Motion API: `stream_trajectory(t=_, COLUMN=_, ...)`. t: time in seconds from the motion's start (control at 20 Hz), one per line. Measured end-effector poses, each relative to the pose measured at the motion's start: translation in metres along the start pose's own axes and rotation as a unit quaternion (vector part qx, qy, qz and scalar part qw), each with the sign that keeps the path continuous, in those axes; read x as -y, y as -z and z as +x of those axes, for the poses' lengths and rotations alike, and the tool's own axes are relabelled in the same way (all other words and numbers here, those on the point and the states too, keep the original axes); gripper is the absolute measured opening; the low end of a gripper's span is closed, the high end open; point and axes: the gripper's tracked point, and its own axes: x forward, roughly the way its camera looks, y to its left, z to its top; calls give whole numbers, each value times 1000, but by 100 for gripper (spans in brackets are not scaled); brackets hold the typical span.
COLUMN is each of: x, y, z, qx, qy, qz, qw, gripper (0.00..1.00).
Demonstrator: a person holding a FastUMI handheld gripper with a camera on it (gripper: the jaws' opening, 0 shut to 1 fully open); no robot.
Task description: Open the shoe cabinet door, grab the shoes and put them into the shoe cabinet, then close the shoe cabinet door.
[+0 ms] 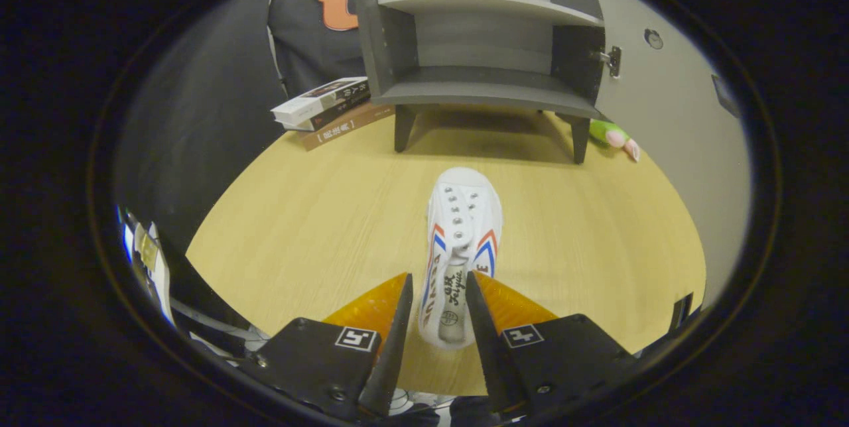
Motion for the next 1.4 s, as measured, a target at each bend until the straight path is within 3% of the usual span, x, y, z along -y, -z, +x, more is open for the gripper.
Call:
stream_trajectory(t=0.3, x=-5, y=20, z=41, qx=-34, qy=17, qz=-1, qw=999, gripper=55)
stream_trajectory(t=0.55, x=-2, y=4, z=65, qx=-20, qy=27, qz=-3, qw=999, gripper=55)
stream_trajectory(t=0.65, x=10, y=2, z=66, qx=-5, qy=45, qz=6, qw=999, gripper=45)
stream_trajectory(t=0.75, x=3, y=2, z=65, qx=-6, qy=27, qz=-9, qw=1000, gripper=8)
stream_trajectory(t=0.85, x=2, y=-2, z=66, qx=-3, qy=14, qz=-14, qw=1000, gripper=4)
stream_trajectory(t=1.15, x=24, y=-54, z=19, qx=34, qy=24, qz=-37, qw=998, gripper=4)
stream_trajectory(t=1.4, x=51, y=-139, z=-47, qx=78, qy=10, qz=3, qw=997, gripper=4)
